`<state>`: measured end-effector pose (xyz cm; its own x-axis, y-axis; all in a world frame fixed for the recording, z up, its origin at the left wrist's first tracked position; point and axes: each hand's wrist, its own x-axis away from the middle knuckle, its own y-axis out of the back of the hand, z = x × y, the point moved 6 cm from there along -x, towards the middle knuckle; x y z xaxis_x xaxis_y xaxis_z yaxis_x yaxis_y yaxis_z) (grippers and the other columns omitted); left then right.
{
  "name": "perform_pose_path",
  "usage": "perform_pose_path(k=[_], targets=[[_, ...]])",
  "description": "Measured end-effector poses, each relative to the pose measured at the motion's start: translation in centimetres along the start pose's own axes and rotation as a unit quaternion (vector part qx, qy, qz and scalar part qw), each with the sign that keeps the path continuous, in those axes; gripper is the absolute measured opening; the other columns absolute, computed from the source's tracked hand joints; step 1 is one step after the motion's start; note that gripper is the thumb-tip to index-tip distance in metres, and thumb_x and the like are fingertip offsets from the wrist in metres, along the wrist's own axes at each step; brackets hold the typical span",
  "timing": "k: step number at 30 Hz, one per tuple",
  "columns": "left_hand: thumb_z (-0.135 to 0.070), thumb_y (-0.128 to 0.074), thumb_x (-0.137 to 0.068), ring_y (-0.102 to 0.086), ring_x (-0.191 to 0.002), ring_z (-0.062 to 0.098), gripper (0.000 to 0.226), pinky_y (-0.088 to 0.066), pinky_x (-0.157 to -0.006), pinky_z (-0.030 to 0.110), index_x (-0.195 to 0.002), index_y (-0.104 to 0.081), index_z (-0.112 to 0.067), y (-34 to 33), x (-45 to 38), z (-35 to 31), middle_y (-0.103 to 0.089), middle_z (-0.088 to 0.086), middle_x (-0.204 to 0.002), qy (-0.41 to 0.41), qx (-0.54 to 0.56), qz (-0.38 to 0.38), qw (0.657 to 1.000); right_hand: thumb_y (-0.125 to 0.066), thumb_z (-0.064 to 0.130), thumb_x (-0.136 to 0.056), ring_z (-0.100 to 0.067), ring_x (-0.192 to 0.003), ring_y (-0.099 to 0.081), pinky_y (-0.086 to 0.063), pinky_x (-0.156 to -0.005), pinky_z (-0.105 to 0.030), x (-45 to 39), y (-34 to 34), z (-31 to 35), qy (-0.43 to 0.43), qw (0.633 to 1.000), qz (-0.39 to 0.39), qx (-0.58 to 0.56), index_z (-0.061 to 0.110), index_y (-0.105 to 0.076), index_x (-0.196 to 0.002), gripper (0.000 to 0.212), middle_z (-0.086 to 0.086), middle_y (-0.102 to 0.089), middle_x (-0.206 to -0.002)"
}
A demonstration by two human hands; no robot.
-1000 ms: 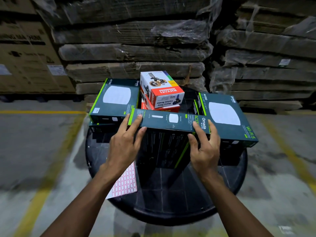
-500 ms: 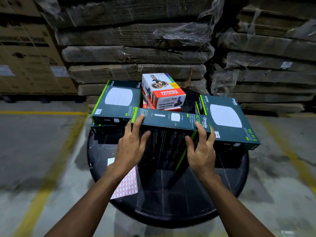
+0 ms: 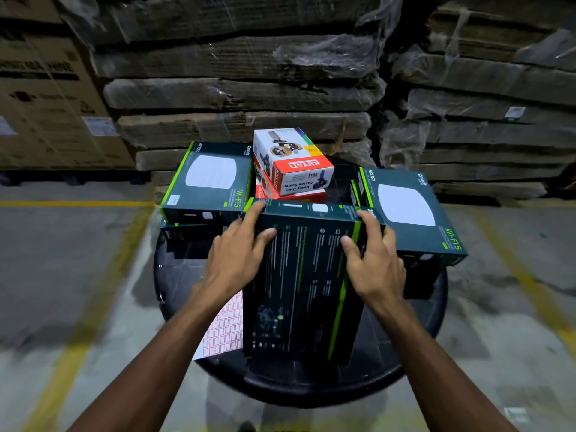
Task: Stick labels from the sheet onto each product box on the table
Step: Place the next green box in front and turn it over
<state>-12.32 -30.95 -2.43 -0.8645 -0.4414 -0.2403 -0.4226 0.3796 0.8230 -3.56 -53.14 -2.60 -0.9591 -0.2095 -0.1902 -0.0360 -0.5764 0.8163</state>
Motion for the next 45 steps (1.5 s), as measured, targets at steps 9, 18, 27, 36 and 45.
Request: perform_pose_path(k=[9, 18, 27, 36, 45], targets=[[-0.033, -0.058, -0.095, -0.048, -0.131, 0.027, 0.080, -0.038, -0.097, 0.033, -0.155, -0.006, -0.023, -3.3, 3.2, 2.3, -0.044, 0.003, -0.149, 0.087, 0.169, -0.036, 0.981, -0.070, 0.027, -0.089, -0.005, -0.141, -0.022, -0.023, -0.109, -0.017, 1.9, -2.6, -2.9, -0.018, 0.972, -0.064, -0.225, 0.020, -0.004, -0.156, 0.094, -0.004, -0.020, -0.160], [-0.038, -0.058, -0.094, -0.047, -0.132, 0.026, 0.081, -0.043, -0.102, 0.042, -0.155, -0.005, -0.029, -11.3, 6.4, 6.9, -0.039, -0.001, -0.153, 0.174, 0.180, 0.084, 0.964, -0.071, 0.050, -0.081, -0.029, -0.136, -0.041, -0.036, -0.110, -0.047, 5.5, -12.2, -9.5, -0.198, 0.953, 0.085, -0.213, 0.012, -0.026, -0.149, 0.090, -0.012, -0.043, -0.149], [-0.036, -0.048, -0.100, -0.042, -0.136, 0.025, 0.061, -0.036, -0.110, 0.050, -0.153, -0.020, -0.025, -15.1, 9.2, 8.3, -0.034, 0.001, -0.155, 0.201, 0.120, 0.188, 0.954, -0.064, 0.033, -0.091, -0.032, -0.133, -0.044, -0.039, -0.107, -0.042, 5.7, -14.1, -12.1, -0.191, 0.961, 0.169, -0.111, 0.021, -0.024, -0.152, 0.073, -0.011, -0.044, -0.149], [-0.042, -0.048, -0.098, -0.034, -0.140, 0.033, 0.066, -0.039, -0.107, 0.050, -0.154, -0.015, -0.027, -17.1, 12.0, 9.8, 0.000, 0.007, -0.163, 0.104, 0.030, 0.320, 0.941, -0.055, 0.038, -0.097, -0.037, -0.144, -0.021, -0.031, -0.110, -0.046, 9.8, -15.1, -12.3, -0.078, 0.951, 0.296, 0.034, 0.024, -0.026, -0.152, 0.064, -0.011, -0.002, -0.162], [-0.086, -0.059, -0.061, -0.025, -0.145, 0.032, 0.126, -0.038, -0.110, 0.042, -0.149, 0.020, -0.040, -16.2, 20.1, 10.8, 0.031, 0.003, -0.157, 0.042, -0.011, 0.440, 0.897, -0.038, 0.096, -0.055, -0.034, -0.148, 0.012, -0.022, -0.117, -0.052, 16.6, -14.1, -14.6, 0.078, 0.898, 0.416, 0.120, 0.037, 0.002, -0.154, 0.123, -0.002, 0.040, -0.153]])
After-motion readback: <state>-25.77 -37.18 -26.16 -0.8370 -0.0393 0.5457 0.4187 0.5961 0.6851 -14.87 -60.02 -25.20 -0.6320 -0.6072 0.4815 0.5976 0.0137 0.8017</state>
